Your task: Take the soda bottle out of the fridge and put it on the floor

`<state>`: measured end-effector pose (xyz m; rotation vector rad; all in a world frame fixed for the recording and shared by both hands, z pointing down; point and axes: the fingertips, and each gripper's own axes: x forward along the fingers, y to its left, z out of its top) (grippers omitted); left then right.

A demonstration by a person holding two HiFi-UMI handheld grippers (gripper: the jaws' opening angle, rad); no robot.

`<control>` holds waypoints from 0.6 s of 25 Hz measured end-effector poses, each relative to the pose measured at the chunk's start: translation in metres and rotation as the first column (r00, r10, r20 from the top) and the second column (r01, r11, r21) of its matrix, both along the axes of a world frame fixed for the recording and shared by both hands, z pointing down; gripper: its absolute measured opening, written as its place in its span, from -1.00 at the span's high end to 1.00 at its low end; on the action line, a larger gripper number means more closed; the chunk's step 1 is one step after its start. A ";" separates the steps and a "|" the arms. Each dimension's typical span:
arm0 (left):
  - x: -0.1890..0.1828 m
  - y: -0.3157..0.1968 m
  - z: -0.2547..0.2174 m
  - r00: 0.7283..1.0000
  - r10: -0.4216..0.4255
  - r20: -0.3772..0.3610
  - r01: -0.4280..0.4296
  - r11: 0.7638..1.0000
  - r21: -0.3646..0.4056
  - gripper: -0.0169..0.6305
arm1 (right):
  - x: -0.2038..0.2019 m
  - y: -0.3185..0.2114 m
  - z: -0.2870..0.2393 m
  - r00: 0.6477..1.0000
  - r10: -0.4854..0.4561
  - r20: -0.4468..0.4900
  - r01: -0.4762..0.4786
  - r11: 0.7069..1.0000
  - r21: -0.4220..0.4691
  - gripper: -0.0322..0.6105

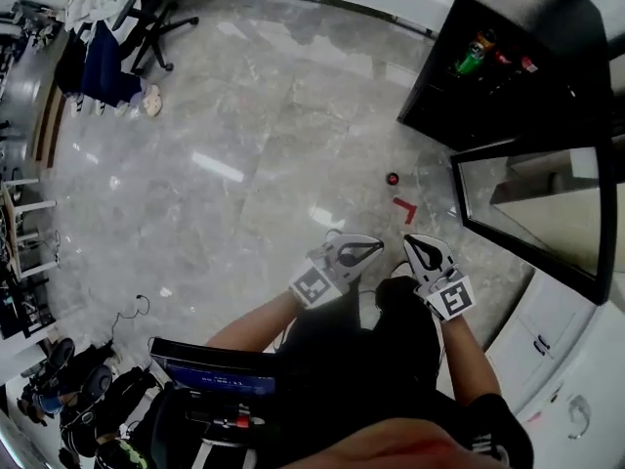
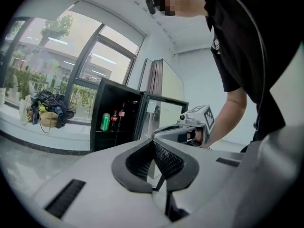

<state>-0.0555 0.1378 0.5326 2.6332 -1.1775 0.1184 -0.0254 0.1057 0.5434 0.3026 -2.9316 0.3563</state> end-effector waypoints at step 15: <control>0.018 -0.002 -0.212 0.996 -0.048 -0.080 0.055 0.994 0.093 0.94 | 0.023 0.019 -0.243 0.994 0.005 0.106 -0.019 0.991 0.131 0.87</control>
